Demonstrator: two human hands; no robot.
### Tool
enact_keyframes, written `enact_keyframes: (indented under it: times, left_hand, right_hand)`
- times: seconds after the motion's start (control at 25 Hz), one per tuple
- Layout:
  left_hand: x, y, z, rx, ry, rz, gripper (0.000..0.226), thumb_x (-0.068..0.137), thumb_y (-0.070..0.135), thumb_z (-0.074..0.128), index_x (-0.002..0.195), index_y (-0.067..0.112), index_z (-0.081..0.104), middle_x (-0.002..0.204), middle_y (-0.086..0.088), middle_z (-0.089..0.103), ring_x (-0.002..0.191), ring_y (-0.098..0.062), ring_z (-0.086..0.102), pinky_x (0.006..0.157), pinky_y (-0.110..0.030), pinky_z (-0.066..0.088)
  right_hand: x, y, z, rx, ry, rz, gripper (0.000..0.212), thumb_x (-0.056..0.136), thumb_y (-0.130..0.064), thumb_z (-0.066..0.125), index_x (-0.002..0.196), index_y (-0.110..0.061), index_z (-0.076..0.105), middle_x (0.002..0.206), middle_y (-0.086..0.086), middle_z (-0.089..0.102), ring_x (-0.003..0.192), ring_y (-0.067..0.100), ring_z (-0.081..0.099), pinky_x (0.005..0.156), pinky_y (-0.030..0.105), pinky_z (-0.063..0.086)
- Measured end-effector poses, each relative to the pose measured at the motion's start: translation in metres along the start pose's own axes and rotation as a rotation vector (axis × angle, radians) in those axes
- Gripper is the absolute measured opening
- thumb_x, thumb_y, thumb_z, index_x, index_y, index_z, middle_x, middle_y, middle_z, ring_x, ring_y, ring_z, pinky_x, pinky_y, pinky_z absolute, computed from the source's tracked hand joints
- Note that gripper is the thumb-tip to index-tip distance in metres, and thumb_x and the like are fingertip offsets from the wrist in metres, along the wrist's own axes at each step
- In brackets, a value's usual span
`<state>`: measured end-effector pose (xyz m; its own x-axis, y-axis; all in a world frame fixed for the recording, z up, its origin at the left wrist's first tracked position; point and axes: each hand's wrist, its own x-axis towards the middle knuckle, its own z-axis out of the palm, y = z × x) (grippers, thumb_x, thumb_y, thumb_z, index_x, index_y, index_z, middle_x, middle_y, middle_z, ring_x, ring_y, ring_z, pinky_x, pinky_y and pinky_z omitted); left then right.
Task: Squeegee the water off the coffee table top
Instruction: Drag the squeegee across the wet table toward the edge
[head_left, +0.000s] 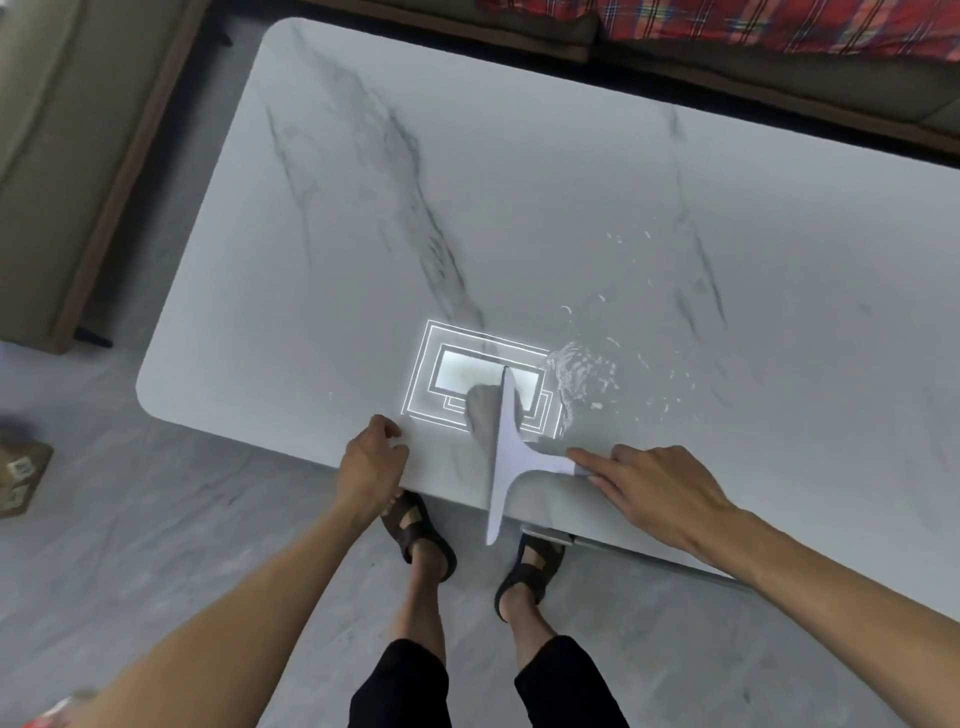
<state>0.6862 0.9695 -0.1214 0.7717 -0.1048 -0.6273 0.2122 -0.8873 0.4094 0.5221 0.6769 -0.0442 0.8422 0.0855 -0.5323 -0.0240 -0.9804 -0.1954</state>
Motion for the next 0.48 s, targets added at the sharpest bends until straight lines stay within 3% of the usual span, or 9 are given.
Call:
enact_keyframes:
  times: [0.12,0.24,0.36,0.48]
  left_hand:
    - [-0.008,-0.027,-0.027,-0.112,0.157,-0.135,0.017,0.087,0.015,0.048,0.103,0.018,0.053,0.102,-0.001,0.06,0.078,-0.019,0.056,0.06,-0.03,0.043]
    - [-0.009,-0.058,-0.055,-0.177,0.237,-0.248,0.023,0.087,0.018,0.049,0.11,0.017,0.051,0.102,-0.002,0.059,0.078,-0.019,0.054,0.064,-0.031,0.041]
    - [0.0,-0.085,-0.079,-0.197,0.306,-0.296,0.031,0.087,0.017,0.05,0.118,0.013,0.048,0.104,0.001,0.055,0.087,-0.023,0.051,0.073,-0.034,0.039]
    - [0.014,-0.097,-0.097,-0.214,0.289,-0.304,0.031,0.083,0.016,0.052,0.113,0.016,0.045,0.097,0.0,0.054,0.08,-0.024,0.05,0.067,-0.033,0.036]
  right_hand:
    - [0.057,-0.07,-0.001,0.018,-0.065,-0.239,0.036,0.101,-0.037,0.033,0.136,-0.042,0.032,0.092,0.002,0.059,0.066,0.028,0.057,0.056,0.033,0.044]
    - [0.115,-0.13,-0.005,-0.037,-0.065,-0.427,0.045,0.097,-0.022,0.043,0.138,-0.039,0.033,0.086,0.002,0.052,0.06,0.025,0.045,0.051,0.031,0.032]
    - [0.174,-0.17,-0.013,-0.058,0.0,-0.464,0.039,0.1,-0.025,0.037,0.136,-0.041,0.036,0.091,0.001,0.056,0.065,0.026,0.05,0.057,0.032,0.029]
    - [0.219,-0.189,-0.023,-0.074,0.057,-0.433,0.033,0.101,-0.026,0.034,0.131,-0.04,0.039,0.088,0.002,0.058,0.071,0.029,0.058,0.058,0.033,0.032]
